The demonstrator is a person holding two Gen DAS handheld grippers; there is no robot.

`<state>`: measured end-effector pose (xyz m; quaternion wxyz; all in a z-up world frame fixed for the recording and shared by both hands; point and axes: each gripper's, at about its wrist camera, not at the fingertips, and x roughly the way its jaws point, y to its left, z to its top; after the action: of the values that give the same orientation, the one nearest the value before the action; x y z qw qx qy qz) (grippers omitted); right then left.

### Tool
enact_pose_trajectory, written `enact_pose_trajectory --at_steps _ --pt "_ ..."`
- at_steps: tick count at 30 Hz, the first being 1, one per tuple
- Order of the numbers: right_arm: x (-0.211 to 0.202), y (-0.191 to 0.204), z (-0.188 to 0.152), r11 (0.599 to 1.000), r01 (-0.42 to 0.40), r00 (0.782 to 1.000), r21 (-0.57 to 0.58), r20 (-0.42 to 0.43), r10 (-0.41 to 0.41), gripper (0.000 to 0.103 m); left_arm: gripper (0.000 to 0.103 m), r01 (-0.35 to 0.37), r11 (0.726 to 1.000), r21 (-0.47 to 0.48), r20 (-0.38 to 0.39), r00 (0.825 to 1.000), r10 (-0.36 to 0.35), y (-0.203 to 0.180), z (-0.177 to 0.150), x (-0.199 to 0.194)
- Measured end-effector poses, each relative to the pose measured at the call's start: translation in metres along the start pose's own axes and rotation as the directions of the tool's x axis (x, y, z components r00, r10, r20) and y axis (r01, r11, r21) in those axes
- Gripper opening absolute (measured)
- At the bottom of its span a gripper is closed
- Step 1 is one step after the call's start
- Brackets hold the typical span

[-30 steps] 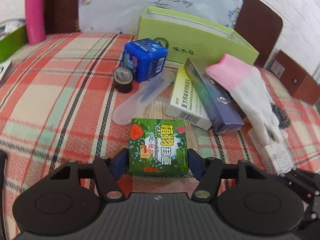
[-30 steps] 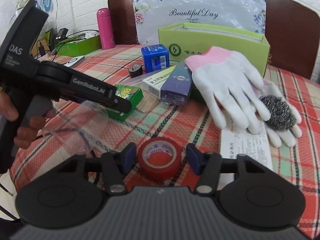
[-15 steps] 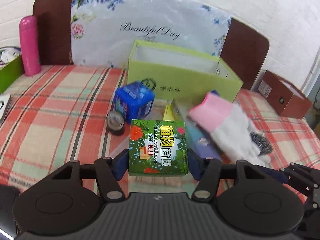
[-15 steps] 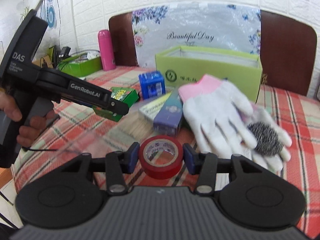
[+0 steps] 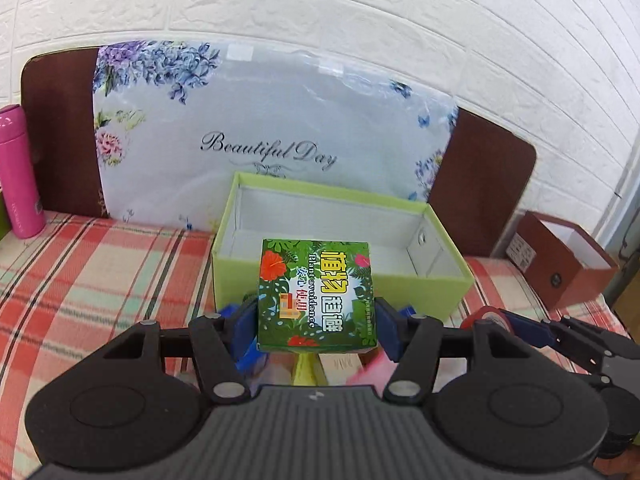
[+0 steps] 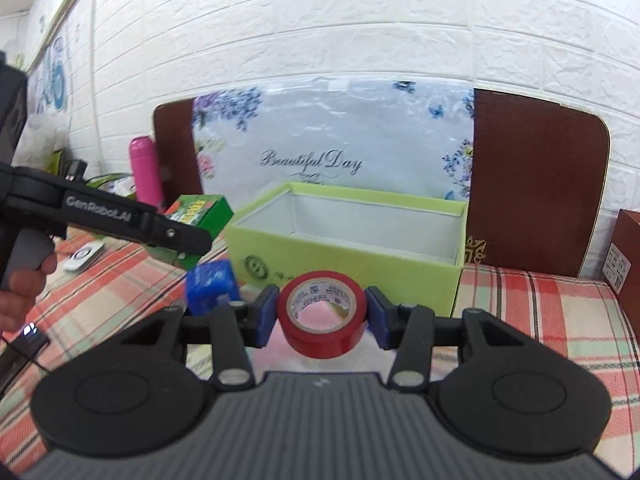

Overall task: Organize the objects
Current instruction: 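Carry both held items into the lime-green box and open both tools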

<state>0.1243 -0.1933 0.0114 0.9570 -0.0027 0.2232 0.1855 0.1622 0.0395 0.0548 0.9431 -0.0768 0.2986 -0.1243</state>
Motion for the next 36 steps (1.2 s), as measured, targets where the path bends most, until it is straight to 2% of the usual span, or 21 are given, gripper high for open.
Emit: enact_pose_trajectory --at_steps 7,16,18,19,20,21,22,23,29,36 --pt "0.058 -0.031 0.038 0.997 0.051 0.999 0.055 0.000 -0.051 0.046 0.063 -0.031 0.999 -0.024 -0.030 0.999 0.030 0.010 0.038 0.051" --pt "0.149 -0.054 0.047 0.993 0.112 0.985 0.041 -0.136 -0.105 0.046 0.063 -0.057 0.996 -0.065 -0.124 0.991 0.049 0.028 0.055 0.125" --pt "0.164 -0.056 0.045 0.992 0.120 0.980 0.025 -0.162 -0.115 0.046 0.072 -0.067 0.995 -0.073 -0.119 0.991 0.058 0.031 0.054 0.134" --pt "0.171 -0.056 0.044 0.993 0.119 0.977 0.011 -0.181 -0.115 0.051 0.077 -0.060 0.996 -0.065 -0.118 0.992 0.052 0.031 0.053 0.138" --pt "0.176 -0.055 0.042 0.994 0.111 0.975 -0.003 -0.192 -0.109 0.069 0.079 -0.040 0.998 -0.044 -0.122 0.992 0.034 0.030 0.051 0.141" --pt "0.178 -0.053 0.040 0.994 0.108 0.976 -0.019 -0.187 -0.110 0.081 0.081 -0.041 0.999 -0.026 -0.121 0.992 0.037 0.028 0.050 0.142" --pt "0.178 -0.052 0.039 0.993 0.112 0.977 -0.029 -0.178 -0.115 0.097 0.082 -0.046 0.999 -0.009 -0.114 0.992 0.045 0.025 0.048 0.142" --pt "0.177 -0.051 0.037 0.993 0.109 0.980 -0.035 -0.163 -0.114 0.100 0.084 -0.043 0.999 0.005 -0.107 0.993 0.043 0.024 0.046 0.141" --pt "0.161 -0.053 0.036 0.993 0.114 0.986 -0.012 -0.124 -0.114 0.103 0.084 -0.015 0.999 -0.035 -0.109 0.994 0.011 0.024 0.044 0.125" --pt "0.111 -0.051 0.045 0.992 0.123 0.992 0.025 -0.033 -0.123 0.103 0.084 0.030 0.999 -0.030 -0.011 0.999 -0.030 0.016 0.045 0.064"
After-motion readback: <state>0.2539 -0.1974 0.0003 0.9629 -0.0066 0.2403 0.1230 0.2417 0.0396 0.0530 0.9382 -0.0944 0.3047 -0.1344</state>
